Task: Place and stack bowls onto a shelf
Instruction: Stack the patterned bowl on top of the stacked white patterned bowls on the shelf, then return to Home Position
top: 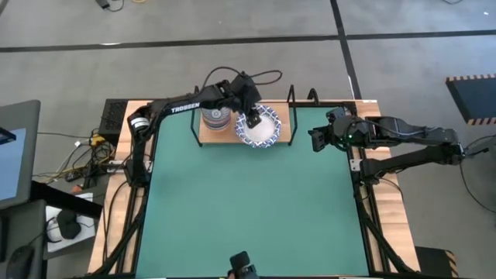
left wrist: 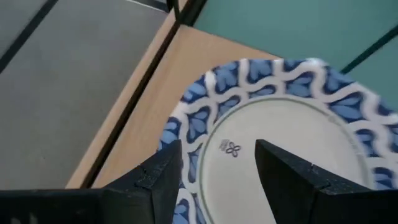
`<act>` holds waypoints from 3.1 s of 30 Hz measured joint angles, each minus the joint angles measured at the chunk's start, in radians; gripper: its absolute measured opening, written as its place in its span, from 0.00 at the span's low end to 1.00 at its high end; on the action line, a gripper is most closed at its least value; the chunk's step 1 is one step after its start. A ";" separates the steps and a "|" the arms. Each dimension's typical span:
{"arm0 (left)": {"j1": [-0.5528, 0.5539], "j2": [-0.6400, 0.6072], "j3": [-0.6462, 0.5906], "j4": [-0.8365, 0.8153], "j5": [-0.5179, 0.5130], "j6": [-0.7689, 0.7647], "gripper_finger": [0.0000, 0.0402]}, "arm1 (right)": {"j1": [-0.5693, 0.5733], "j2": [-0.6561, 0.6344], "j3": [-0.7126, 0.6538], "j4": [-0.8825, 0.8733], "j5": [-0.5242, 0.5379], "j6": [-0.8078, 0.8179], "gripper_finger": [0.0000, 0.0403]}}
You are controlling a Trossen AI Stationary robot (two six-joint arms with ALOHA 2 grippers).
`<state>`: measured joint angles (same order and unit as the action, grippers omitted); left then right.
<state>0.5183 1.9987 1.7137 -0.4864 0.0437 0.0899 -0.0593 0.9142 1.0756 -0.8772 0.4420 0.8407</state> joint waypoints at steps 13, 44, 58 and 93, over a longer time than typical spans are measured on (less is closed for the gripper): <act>-0.078 -0.001 0.066 -0.227 0.088 -0.027 0.47 | -0.004 0.000 0.000 -0.047 0.001 -0.037 0.35; -0.005 0.081 -0.091 0.342 -0.138 0.101 0.47 | -0.022 0.003 0.000 -0.053 0.004 -0.002 0.35; 0.006 0.013 0.119 0.096 0.022 -0.028 0.43 | -0.042 0.002 0.000 -0.046 0.005 -0.059 0.34; -0.051 -0.839 -0.707 0.785 0.177 -0.185 0.00 | 0.037 -0.558 -0.458 0.508 -0.205 -0.420 0.06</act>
<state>0.4676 1.1599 1.0072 0.2985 0.2203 -0.0955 -0.0220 0.3565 0.6176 -0.3689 0.2368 0.4211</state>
